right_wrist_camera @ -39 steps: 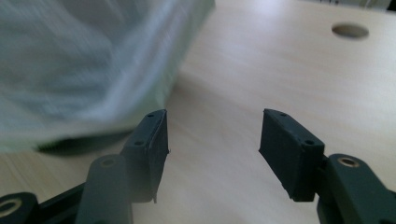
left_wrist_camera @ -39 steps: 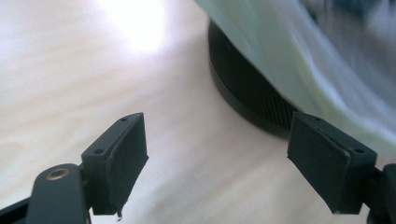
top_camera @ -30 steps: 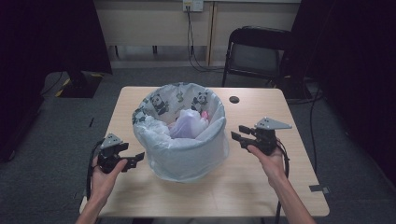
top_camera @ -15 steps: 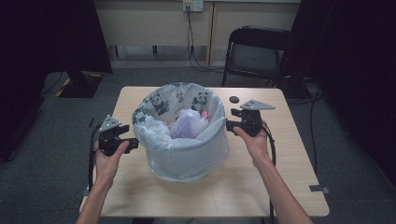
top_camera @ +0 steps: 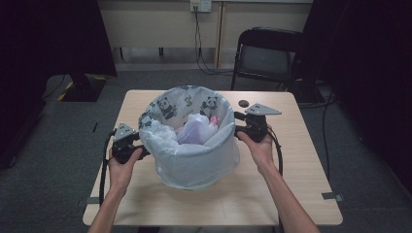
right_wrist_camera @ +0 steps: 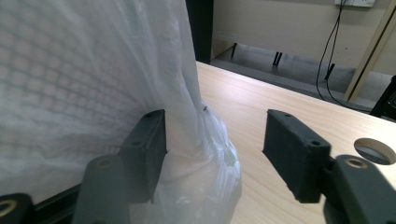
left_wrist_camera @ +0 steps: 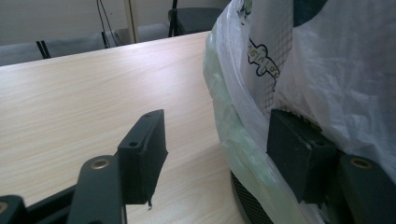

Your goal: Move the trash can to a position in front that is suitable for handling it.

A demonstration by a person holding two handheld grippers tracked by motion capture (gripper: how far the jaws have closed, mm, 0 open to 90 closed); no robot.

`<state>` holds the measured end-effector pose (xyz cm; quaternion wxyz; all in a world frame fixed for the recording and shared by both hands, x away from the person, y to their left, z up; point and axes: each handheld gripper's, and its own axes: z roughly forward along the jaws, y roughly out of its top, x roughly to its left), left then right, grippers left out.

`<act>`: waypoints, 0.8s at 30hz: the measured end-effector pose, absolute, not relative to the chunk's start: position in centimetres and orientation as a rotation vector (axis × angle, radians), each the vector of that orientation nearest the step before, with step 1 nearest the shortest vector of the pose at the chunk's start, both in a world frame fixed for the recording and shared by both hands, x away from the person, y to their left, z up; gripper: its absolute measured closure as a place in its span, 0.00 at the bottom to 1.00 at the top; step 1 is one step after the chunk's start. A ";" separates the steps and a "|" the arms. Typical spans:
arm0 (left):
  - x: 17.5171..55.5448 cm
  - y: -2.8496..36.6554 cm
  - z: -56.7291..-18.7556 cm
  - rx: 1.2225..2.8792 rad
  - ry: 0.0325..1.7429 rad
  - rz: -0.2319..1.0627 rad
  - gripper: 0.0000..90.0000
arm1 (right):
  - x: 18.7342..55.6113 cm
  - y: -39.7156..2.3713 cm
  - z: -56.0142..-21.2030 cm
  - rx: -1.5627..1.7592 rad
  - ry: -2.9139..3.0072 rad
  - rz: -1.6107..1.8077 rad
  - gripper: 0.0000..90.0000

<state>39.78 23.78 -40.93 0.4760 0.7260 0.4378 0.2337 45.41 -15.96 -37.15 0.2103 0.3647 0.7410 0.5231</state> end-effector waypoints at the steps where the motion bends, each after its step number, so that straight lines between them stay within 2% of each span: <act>1: 39.7 23.7 -40.8 1.781 1.062 0.561 0.44 | 45.3 -16.0 -37.2 1.004 2.064 1.461 0.46; 2: 39.6 23.6 -40.8 1.788 1.054 0.559 0.47 | 45.1 -16.1 -37.2 0.994 2.066 1.465 0.46; 13: 38.7 22.6 -40.7 1.821 0.988 0.505 0.52 | 42.8 -17.9 -37.1 0.958 2.101 1.485 0.45; 24: 38.6 20.1 -40.5 1.863 0.938 0.468 0.50 | 40.2 -20.8 -36.9 0.960 2.105 1.461 0.41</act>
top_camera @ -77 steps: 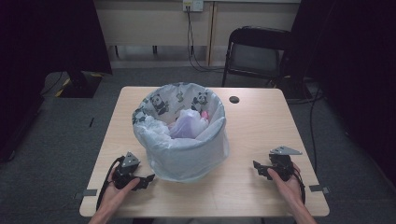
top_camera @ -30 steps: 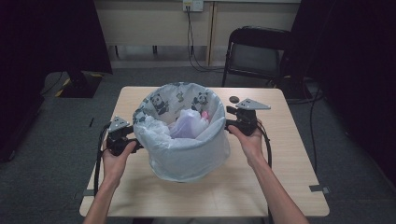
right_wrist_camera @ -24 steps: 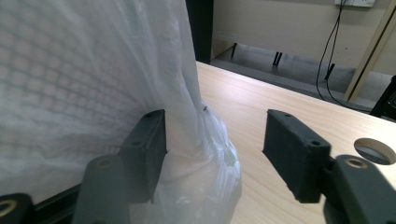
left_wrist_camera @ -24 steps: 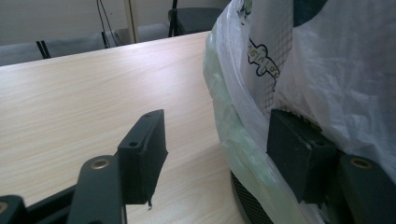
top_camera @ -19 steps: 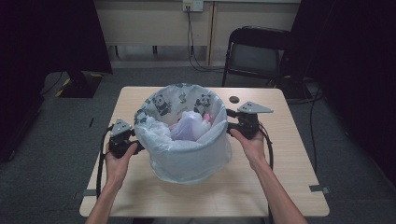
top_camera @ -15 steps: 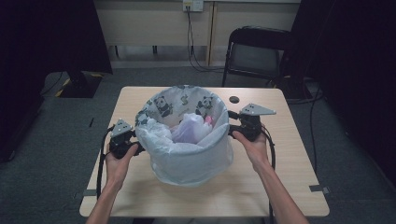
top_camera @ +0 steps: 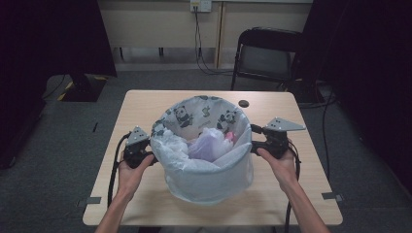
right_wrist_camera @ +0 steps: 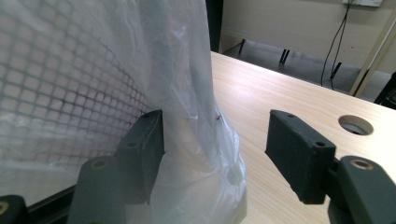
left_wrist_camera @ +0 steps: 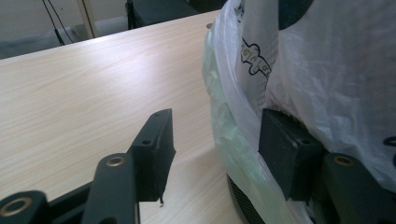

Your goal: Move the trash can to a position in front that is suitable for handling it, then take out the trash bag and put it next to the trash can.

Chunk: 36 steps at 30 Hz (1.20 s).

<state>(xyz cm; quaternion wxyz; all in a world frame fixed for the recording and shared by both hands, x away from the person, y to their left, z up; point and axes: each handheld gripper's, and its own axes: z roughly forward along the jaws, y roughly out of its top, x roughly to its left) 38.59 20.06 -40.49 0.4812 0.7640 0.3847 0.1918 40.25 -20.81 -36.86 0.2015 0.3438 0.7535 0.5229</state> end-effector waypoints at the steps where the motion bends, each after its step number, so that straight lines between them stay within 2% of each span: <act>1: 38.6 19.8 -40.5 1.862 0.939 0.472 0.50 | 40.1 -21.1 -36.9 0.966 2.101 1.465 0.41; 12: 39.0 18.4 -40.8 1.851 0.932 0.447 0.47 | 39.6 -22.8 -36.9 0.999 2.083 1.465 0.38; 15: 39.3 19.1 -40.7 1.839 0.947 0.414 0.33 | 39.8 -23.1 -36.8 1.025 2.091 1.478 0.32; 17: 39.2 19.8 -40.4 1.815 0.940 0.396 0.27 | 39.9 -23.2 -36.6 1.016 2.091 1.482 0.30; 24: 38.2 22.4 -38.8 1.746 0.893 0.391 0.24 | 39.8 -23.9 -35.8 1.002 2.072 1.544 0.23; 28: 37.5 23.4 -37.6 1.753 0.872 0.425 0.27 | 39.4 -24.1 -35.1 0.979 2.056 1.560 0.26; 29: 36.9 24.1 -36.5 1.739 0.869 0.444 0.33 | 39.1 -24.3 -34.6 0.959 2.047 1.578 0.30; 34: 35.6 24.9 -34.3 1.672 0.799 0.448 0.35 | 38.8 -24.4 -33.1 0.918 2.039 1.591 0.46; 36: 34.9 24.8 -33.2 1.655 0.752 0.450 0.35 | 38.8 -24.4 -32.8 0.909 2.046 1.592 0.49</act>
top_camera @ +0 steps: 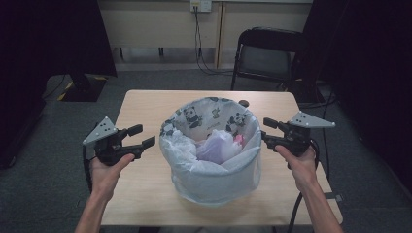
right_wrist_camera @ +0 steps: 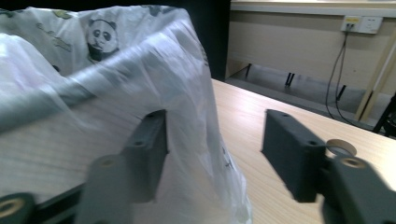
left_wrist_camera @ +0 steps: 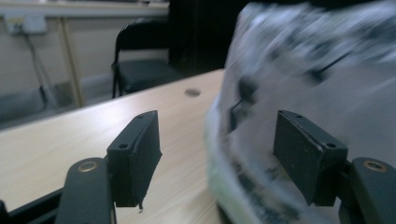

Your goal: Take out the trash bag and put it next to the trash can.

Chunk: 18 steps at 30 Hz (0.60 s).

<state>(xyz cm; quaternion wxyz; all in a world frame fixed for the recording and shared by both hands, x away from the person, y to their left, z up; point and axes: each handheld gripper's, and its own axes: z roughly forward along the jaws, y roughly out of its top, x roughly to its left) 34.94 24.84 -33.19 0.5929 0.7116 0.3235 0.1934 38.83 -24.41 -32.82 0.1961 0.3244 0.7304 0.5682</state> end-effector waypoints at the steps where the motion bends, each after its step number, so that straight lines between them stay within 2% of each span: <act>1: 34.7 24.7 -32.7 1.643 0.741 0.454 0.37 | 38.8 -24.5 -32.6 0.909 2.035 1.605 0.50; 4: 34.1 24.5 -31.2 1.580 0.673 0.404 0.37 | 38.5 -24.7 -31.3 0.903 1.995 1.648 0.55; 11: 33.8 24.2 -29.3 1.569 0.610 0.363 0.36 | 37.7 -25.2 -28.5 0.849 1.949 1.722 0.56; 14: 33.9 23.3 -29.0 1.587 0.586 0.356 0.35 | 37.3 -24.6 -27.6 0.808 1.966 1.755 0.53; 18: 34.4 22.1 -29.2 1.623 0.574 0.340 0.28 | 36.8 -23.3 -26.8 0.767 1.997 1.778 0.45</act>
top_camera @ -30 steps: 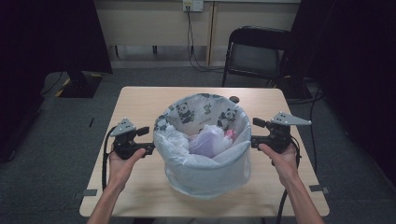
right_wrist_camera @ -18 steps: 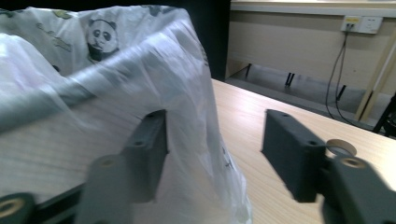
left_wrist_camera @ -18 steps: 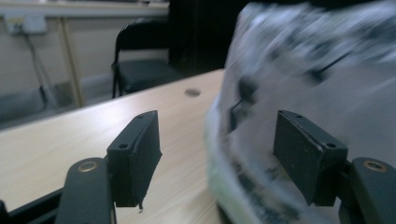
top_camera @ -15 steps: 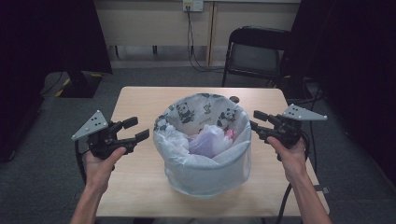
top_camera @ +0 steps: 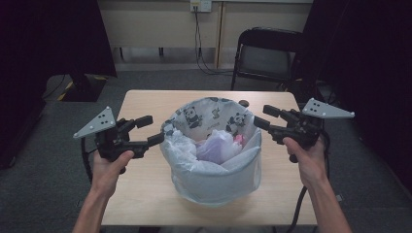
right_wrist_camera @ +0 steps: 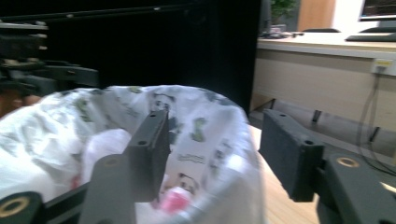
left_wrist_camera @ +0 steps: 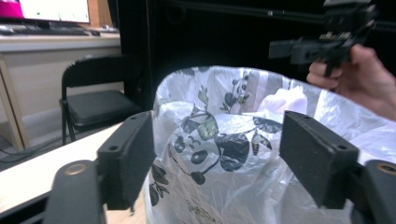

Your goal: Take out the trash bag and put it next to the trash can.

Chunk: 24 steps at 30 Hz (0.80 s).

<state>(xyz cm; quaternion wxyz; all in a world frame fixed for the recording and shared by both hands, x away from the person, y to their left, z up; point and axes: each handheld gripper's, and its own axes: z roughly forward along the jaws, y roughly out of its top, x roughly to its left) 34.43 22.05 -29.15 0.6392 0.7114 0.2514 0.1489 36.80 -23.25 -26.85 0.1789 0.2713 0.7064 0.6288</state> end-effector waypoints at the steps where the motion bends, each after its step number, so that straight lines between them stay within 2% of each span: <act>1: 34.6 21.7 -29.3 1.635 0.575 0.328 0.25 | 36.7 -22.9 -26.7 0.752 2.007 1.776 0.44; 4: 35.1 21.1 -29.6 1.660 0.583 0.334 0.22 | 36.4 -21.8 -26.5 0.720 2.029 1.783 0.40; 7: 35.4 21.0 -29.6 1.663 0.591 0.339 0.22 | 36.2 -20.9 -26.4 0.691 2.050 1.781 0.39; 8: 35.5 21.0 -29.5 1.663 0.577 0.332 0.28 | 36.2 -20.7 -26.4 0.687 2.054 1.782 0.39; 10: 35.5 21.0 -29.4 1.672 0.548 0.336 0.50 | 36.2 -20.3 -26.2 0.675 2.063 1.779 0.39; 12: 35.5 20.8 -29.1 1.684 0.537 0.353 0.67 | 36.3 -19.9 -26.2 0.667 2.068 1.777 0.38; 17: 35.8 20.9 -28.6 1.694 0.562 0.359 0.94 | 36.5 -19.1 -26.0 0.644 2.085 1.787 0.36; 19: 35.7 20.6 -28.5 1.704 0.547 0.367 0.99 | 36.5 -18.8 -25.8 0.635 2.092 1.784 0.33; 24: 35.4 19.6 -27.3 1.677 0.508 0.356 1.00 | 36.2 -17.6 -24.6 0.607 2.101 1.748 0.22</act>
